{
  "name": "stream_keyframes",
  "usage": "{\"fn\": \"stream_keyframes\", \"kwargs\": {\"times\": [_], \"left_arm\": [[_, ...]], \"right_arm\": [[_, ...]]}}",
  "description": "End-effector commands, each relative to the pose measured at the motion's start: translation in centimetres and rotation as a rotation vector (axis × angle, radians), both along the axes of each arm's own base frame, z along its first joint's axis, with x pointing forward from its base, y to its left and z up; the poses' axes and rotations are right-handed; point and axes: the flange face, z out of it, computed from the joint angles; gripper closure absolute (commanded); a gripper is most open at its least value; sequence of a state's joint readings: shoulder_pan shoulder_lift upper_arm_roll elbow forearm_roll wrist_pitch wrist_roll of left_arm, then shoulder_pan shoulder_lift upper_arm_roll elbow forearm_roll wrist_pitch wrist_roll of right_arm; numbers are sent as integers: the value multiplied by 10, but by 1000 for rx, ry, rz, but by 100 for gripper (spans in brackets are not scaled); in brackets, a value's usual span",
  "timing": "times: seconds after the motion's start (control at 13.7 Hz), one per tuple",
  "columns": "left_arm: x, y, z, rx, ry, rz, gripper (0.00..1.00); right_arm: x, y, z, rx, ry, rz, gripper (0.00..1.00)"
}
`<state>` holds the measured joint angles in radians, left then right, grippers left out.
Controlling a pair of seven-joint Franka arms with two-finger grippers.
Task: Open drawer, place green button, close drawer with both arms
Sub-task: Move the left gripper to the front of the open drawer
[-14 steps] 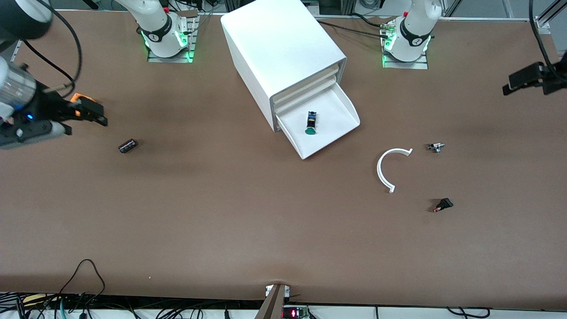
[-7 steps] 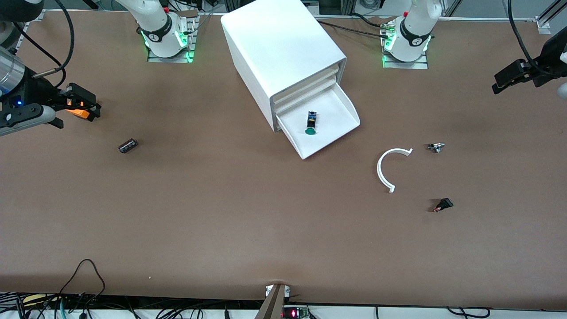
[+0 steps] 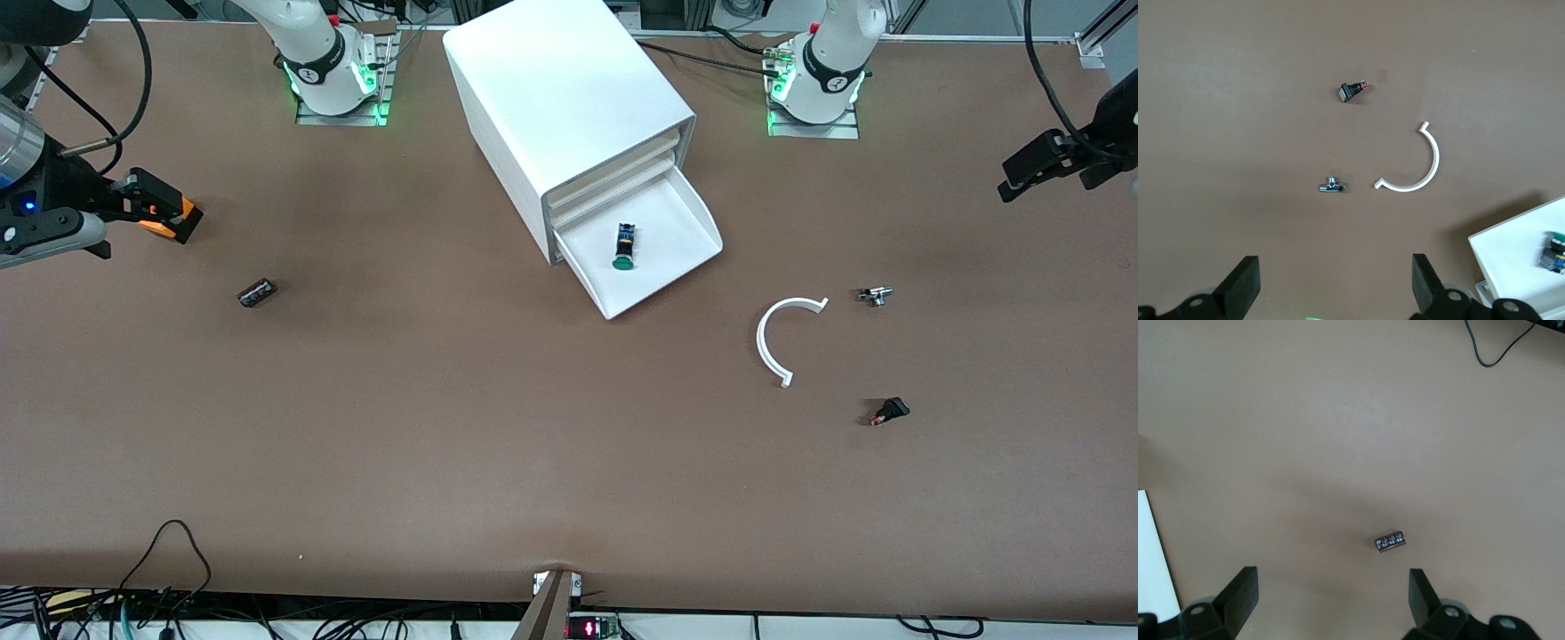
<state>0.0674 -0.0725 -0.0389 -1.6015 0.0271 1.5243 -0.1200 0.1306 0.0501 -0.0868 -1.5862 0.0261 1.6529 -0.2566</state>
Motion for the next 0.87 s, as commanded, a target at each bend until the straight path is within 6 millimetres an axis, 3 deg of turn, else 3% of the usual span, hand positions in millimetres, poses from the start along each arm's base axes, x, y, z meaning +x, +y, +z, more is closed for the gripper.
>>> {"fn": "stream_keyframes", "kwargs": {"times": [0.0, 0.22, 0.58, 0.8], "left_arm": [[11, 8, -11, 19, -23, -43, 0], [21, 5, -23, -3, -22, -36, 0], [20, 0, -24, -22, -17, -34, 0], [36, -30, -52, -24, 6, -58, 0]], "right_arm": [[1, -2, 3, 0, -2, 7, 0], [0, -4, 2, -5, 13, 12, 0], [-1, -2, 1, -5, 22, 6, 0], [-2, -2, 1, -3, 26, 3, 0]]}}
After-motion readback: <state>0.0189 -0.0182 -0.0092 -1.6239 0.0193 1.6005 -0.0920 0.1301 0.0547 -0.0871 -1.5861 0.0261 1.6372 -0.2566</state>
